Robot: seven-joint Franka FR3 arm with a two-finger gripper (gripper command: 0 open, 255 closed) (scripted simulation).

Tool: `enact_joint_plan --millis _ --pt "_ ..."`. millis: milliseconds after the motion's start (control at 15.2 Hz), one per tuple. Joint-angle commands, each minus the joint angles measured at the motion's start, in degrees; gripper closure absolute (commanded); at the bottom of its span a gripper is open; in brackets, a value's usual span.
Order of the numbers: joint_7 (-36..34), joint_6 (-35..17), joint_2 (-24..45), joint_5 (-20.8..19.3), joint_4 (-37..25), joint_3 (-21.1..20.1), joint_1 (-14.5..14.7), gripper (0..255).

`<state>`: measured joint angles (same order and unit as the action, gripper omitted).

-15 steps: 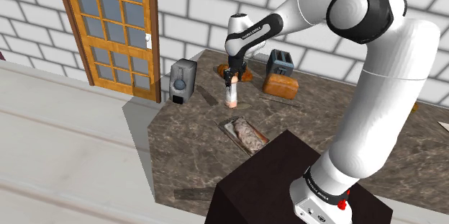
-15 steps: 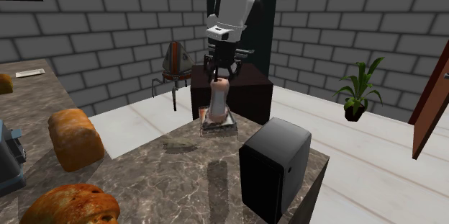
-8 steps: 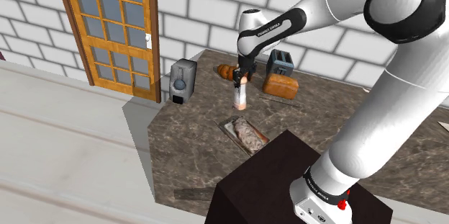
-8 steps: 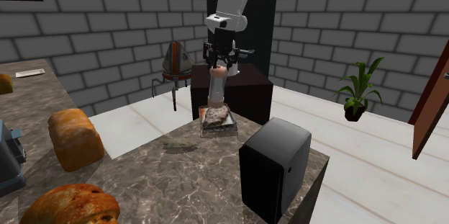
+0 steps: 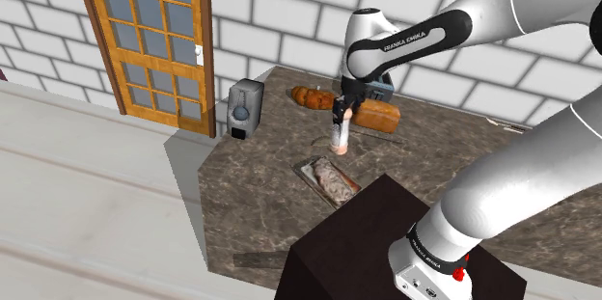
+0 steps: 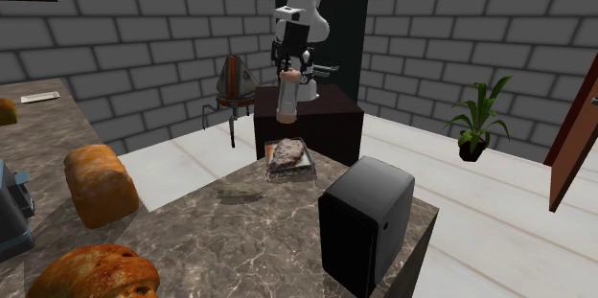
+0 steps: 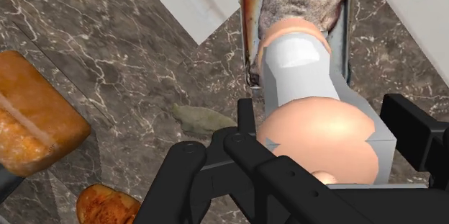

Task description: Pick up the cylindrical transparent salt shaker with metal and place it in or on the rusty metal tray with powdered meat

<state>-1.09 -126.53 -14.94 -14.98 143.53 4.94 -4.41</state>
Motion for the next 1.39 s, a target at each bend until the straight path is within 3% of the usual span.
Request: enact_joint_plan --millis 0,198,1320 --pt "0.43 1.66 -5.69 -0.31 3.92 0.14 -0.28 255" --pt "0.23 0.72 -7.02 -0.67 6.20 0.21 -0.47 255" --pt "-3.83 -15.02 3.90 -4.21 11.26 0.54 -1.70 255"
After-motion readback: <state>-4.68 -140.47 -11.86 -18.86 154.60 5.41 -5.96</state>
